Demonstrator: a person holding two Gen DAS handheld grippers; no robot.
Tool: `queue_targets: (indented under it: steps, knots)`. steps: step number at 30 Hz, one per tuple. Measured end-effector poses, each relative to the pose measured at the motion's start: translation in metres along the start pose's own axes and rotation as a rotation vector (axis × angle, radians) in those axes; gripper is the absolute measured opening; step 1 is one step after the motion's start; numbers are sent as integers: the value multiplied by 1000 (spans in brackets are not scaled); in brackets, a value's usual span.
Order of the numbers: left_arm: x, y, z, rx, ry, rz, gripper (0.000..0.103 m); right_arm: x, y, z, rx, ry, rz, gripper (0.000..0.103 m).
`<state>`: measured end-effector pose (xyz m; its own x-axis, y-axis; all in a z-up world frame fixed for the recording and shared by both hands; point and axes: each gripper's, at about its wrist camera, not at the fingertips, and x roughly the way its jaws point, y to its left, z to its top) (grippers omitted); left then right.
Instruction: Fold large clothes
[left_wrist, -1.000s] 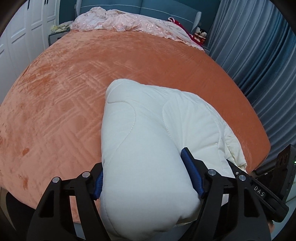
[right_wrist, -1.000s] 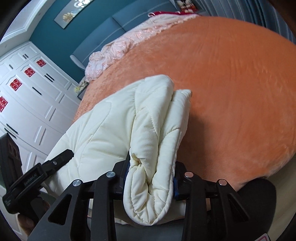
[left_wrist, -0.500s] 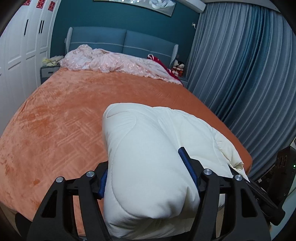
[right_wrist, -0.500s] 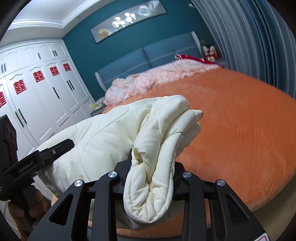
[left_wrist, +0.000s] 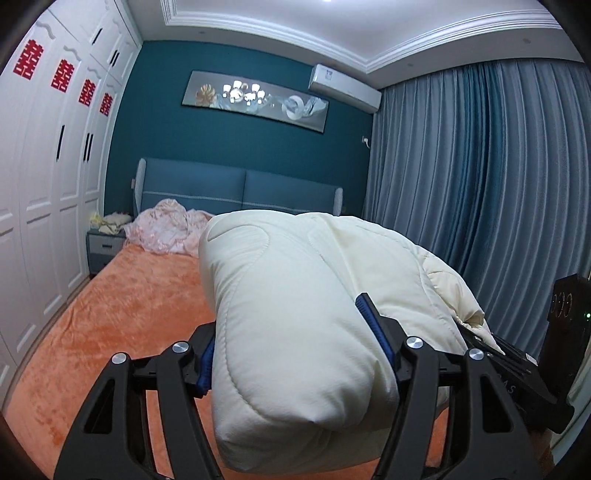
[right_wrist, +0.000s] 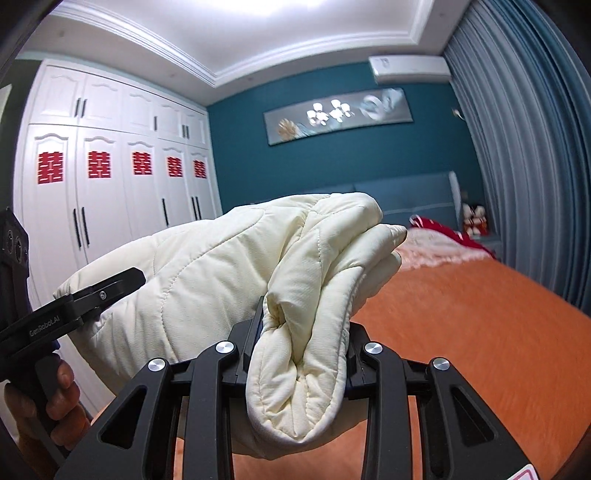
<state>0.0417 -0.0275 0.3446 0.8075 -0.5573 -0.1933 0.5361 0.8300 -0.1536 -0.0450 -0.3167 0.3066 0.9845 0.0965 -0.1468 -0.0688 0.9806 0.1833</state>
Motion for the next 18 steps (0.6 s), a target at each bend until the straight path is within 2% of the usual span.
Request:
queue_targets:
  steps: [5, 10, 14, 18]
  knots:
    - [3, 37, 19, 31, -106, 21, 63, 35, 26, 13, -56, -53, 43, 31]
    - [32, 85, 15, 3, -132, 24, 64, 87, 38, 5, -72, -41, 71, 31]
    - [71, 124, -11, -24, -92, 44, 64, 146, 37, -34, -59, 54, 74, 31]
    - [124, 168, -64, -84, 27, 65, 64, 207, 27, -100, -19, 191, 49, 31]
